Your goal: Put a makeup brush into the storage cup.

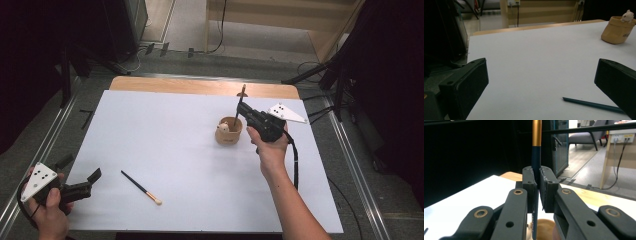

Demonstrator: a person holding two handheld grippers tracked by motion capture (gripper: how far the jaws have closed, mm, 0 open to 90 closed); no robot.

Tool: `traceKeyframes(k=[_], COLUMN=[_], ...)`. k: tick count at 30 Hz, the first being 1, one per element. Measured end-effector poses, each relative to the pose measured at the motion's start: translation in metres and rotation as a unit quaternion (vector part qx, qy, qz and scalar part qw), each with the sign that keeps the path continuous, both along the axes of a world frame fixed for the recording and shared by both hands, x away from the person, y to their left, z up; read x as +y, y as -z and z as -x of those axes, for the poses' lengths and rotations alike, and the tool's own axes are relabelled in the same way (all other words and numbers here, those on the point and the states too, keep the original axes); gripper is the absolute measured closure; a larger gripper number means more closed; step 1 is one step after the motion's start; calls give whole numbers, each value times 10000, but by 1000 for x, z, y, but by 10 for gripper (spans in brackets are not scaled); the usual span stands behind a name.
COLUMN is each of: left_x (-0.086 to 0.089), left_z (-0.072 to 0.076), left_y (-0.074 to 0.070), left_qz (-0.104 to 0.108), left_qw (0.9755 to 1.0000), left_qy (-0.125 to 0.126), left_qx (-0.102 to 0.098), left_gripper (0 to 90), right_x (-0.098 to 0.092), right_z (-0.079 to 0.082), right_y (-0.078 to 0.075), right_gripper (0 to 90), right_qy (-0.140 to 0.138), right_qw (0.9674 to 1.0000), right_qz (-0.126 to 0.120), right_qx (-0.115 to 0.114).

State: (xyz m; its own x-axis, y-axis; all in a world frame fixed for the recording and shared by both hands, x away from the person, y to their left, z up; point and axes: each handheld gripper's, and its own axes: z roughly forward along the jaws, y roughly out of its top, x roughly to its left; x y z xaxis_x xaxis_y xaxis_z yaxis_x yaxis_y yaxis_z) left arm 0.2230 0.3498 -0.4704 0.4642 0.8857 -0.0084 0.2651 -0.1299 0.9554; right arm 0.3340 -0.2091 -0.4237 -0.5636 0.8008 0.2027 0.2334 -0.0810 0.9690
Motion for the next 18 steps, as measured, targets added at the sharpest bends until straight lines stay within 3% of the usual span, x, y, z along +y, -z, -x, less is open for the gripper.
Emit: traceKeyframes(k=[18], left_x=[0], left_z=[0], left_y=[0], left_qz=[8], left_qw=[10000], left_qy=[7], left_qx=[-16], left_gripper=[0], right_x=[-1], right_z=[-7], right_y=[27], right_gripper=[848], right_qy=[293], right_qw=[9989], right_qz=[276], right_qx=[236])
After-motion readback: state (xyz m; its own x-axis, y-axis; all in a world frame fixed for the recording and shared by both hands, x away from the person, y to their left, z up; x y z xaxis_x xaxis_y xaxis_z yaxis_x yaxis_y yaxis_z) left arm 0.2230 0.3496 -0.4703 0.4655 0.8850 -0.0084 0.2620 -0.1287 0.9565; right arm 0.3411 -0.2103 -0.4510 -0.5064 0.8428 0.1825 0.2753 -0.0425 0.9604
